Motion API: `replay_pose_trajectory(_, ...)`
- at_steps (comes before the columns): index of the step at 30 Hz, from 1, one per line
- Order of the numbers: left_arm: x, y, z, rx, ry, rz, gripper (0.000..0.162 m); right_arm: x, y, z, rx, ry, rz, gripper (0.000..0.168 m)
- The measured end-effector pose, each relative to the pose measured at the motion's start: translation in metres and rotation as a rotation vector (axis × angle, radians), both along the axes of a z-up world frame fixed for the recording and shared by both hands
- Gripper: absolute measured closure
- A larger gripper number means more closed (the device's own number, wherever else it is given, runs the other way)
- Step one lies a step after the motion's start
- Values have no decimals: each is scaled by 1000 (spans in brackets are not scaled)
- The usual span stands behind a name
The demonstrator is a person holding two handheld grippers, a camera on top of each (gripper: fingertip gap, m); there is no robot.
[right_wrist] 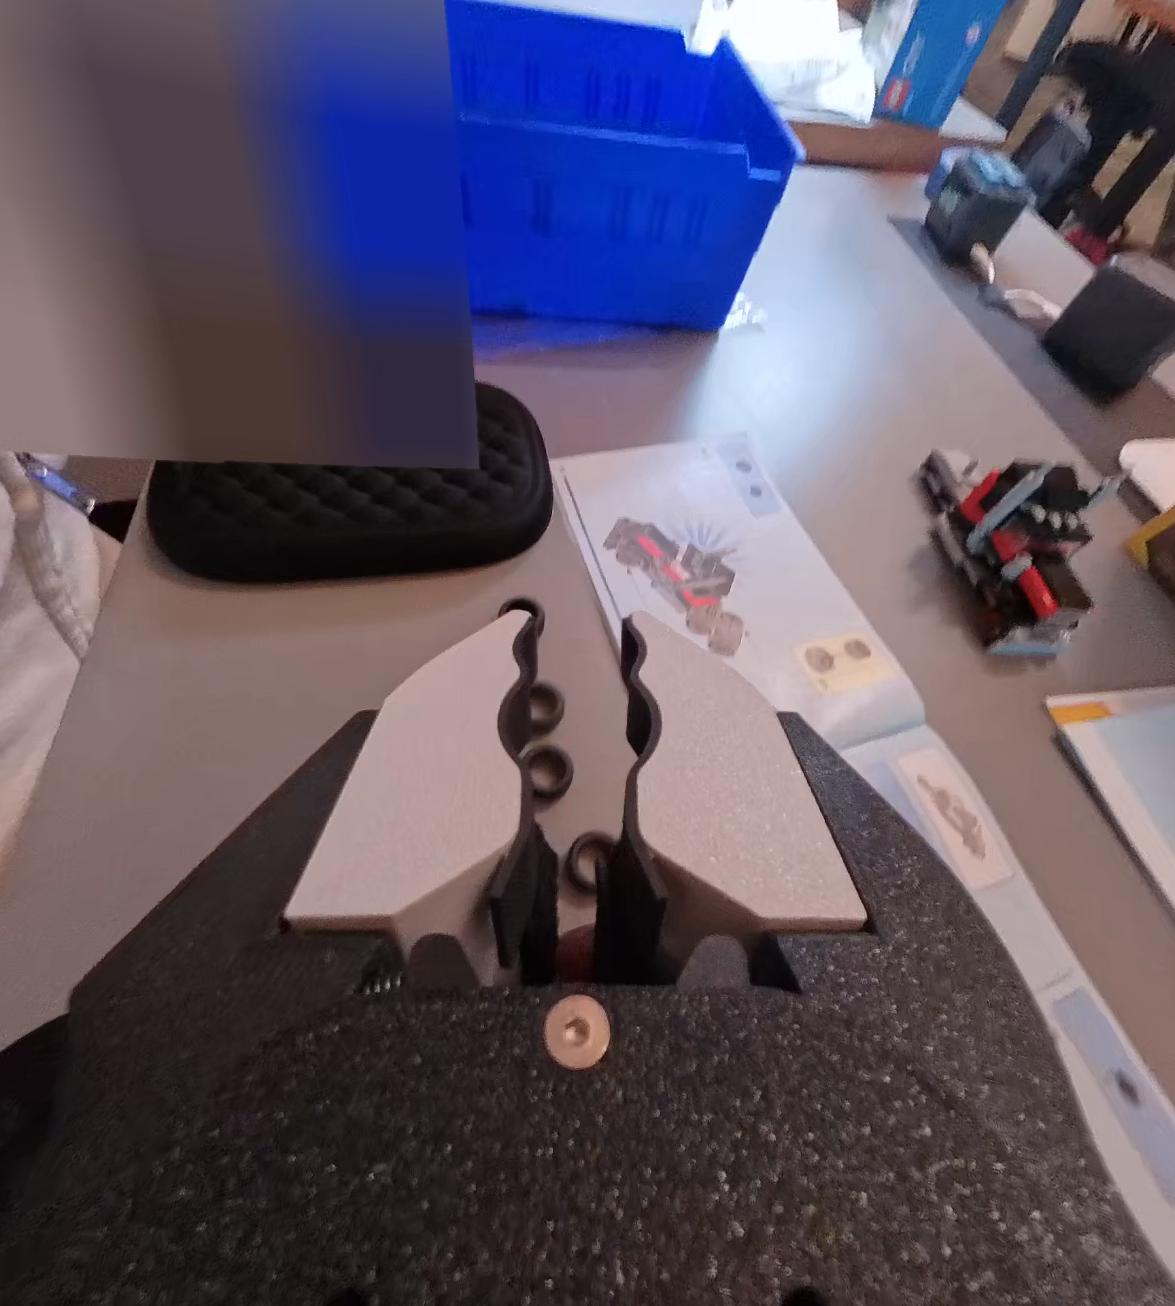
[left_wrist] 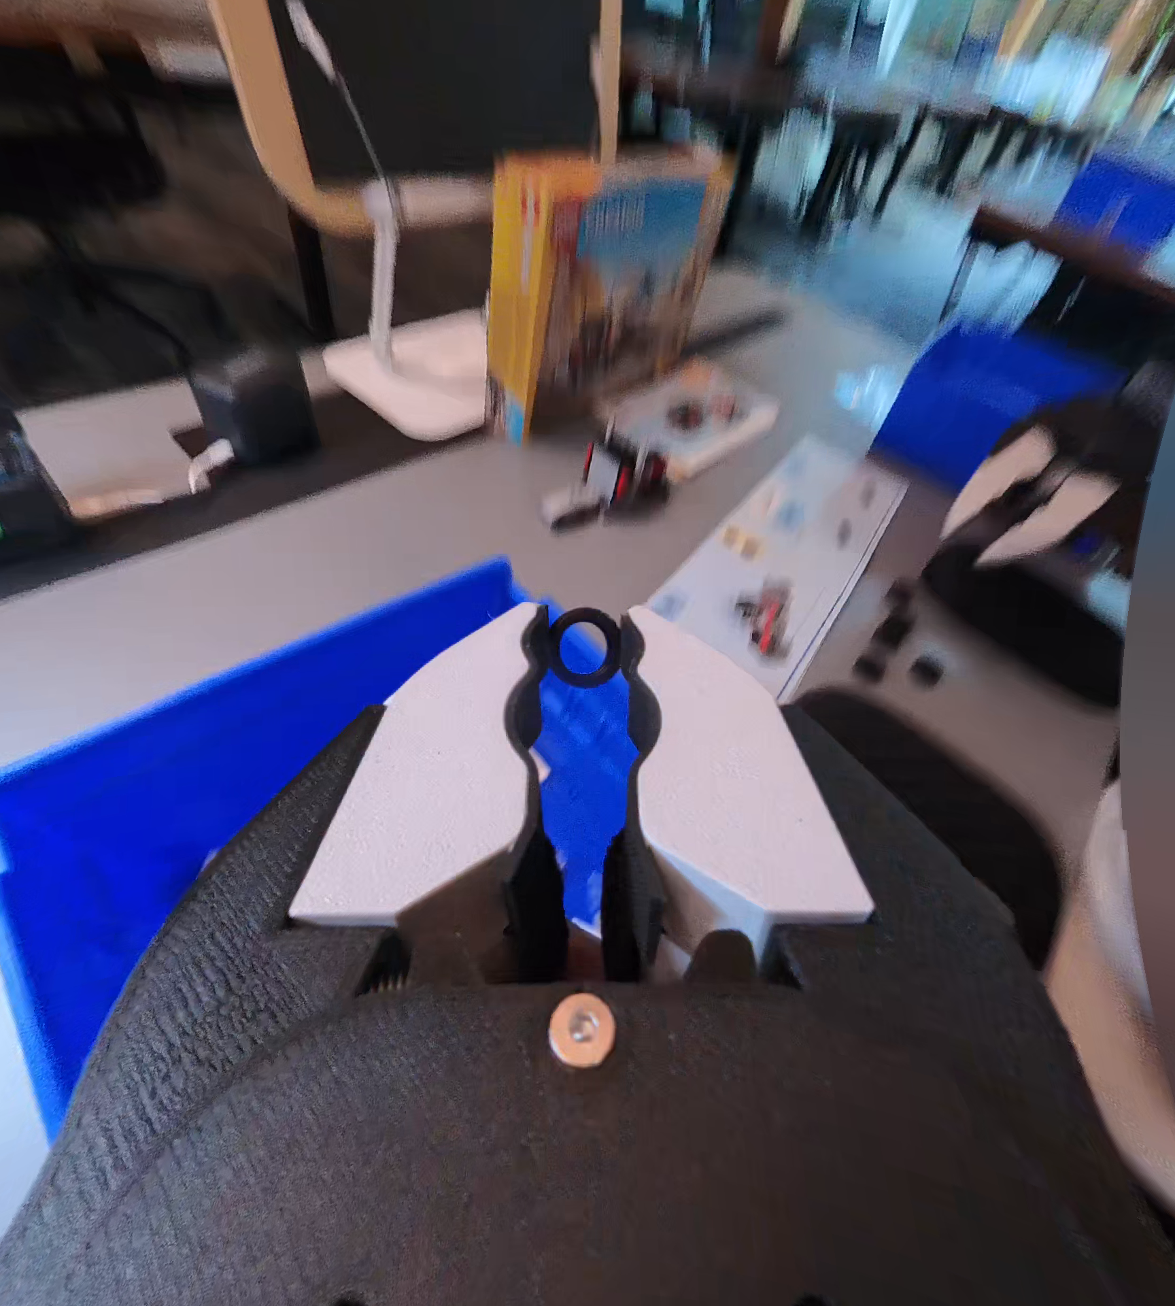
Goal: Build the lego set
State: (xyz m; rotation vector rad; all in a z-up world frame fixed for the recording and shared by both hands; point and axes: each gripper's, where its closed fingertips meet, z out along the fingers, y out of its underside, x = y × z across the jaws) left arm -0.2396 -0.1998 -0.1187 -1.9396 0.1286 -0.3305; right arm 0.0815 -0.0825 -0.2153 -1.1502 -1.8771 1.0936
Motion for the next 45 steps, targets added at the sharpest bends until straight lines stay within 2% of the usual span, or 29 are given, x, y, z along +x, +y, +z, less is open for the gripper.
replay_pose_trajectory(5, 37, -27, 94, 388, -309, -4, 143, -25, -11, 29, 21, 153, 53, 145)
replay_pose_trajectory(7, 65, -34, 116, 506, -452, -59, 143, -34, -18, 44, 44, 221, 77, 144)
replay_pose_trajectory(9, 95, -35, 126, 587, -564, -109, 142, -41, -25, 64, 72, 303, 96, 144)
replay_pose_trajectory(14, 160, -19, 117, 678, -908, -226, 143, -50, -48, 116, 108, 507, 138, 143)
replay_pose_trajectory(17, 194, 0, 97, 615, -1139, -295, 143, -52, -60, 142, 79, 584, 164, 138)
replay_pose_trajectory(20, 218, 17, 81, 564, -1260, -329, 143, -54, -71, 162, 48, 636, 202, 138)
replay_pose_trajectory(29, 251, 37, 67, 511, -1379, -370, 144, -73, -88, 154, 57, 602, 241, 137)
replay_pose_trajectory(30, 252, 39, 65, 507, -1383, -371, 144, -73, -89, 153, 68, 607, 247, 144)
replay_pose_trajectory(33, 255, 41, 63, 485, -1382, -385, 144, -71, -88, 150, 116, 605, 253, 147)
replay_pose_trajectory(35, 256, 44, 60, 452, -1307, -385, 142, -66, -82, 149, 131, 585, 253, 147)
replay_pose_trajectory(38, 233, 48, 55, 457, -1019, -237, 103, -51, -55, 143, 110, 522, 204, 147)
replay_pose_trajectory(40, 210, 49, 42, 419, -694, -76, 87, -44, -31, 111, 73, 338, 164, 147)
replay_pose_trajectory(42, 189, 44, 29, 344, -379, 57, 85, -38, -11, 64, 27, 102, 103, 147)
replay_pose_trajectory(43, 181, 40, 24, 302, -268, 93, 85, -34, -4, 41, 14, -11, 72, 147)
replay_pose_trajectory(45, 172, 31, 19, 227, -157, 114, 83, -29, 4, 1, 13, -179, 21, 147)
